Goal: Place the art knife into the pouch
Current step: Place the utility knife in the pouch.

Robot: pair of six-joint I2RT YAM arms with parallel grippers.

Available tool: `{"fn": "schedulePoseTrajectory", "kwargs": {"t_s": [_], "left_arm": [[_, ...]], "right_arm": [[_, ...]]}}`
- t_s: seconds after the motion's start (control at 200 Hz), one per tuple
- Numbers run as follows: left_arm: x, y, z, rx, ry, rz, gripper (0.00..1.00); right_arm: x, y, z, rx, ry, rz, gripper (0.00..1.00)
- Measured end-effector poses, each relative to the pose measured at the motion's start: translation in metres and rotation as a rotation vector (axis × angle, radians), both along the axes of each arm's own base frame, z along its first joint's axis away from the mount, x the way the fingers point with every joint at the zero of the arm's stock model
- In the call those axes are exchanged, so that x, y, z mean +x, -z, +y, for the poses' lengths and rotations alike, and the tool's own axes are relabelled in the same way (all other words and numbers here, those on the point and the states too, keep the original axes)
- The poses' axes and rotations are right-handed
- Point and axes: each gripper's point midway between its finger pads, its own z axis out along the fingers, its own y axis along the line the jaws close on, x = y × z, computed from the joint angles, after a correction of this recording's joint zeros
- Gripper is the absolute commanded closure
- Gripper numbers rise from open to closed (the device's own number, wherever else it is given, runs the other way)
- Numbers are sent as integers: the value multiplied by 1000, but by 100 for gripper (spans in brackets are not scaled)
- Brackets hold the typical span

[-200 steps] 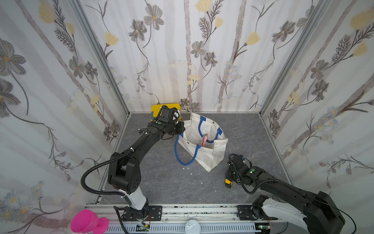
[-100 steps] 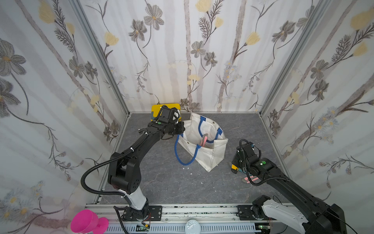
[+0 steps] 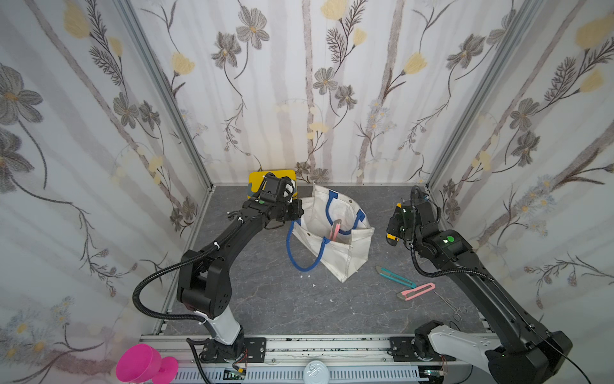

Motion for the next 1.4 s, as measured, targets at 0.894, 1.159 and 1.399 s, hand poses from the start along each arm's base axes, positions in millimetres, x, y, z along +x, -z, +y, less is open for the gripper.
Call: {"fn": "schedulePoseTrajectory", "kwargs": {"t_s": [0.894,1.159,1.399], "left_arm": [[0,2,-1,-4,4,3,100],[0,2,-1,-5,5,2,100],[1,2,-1,-5,5,2,100]], "right_arm": [[50,-49,144,57,-331,-116,87],[59,-6,195,66,-433,-46,87],[58,23,214,54,-480,20,54]]}}
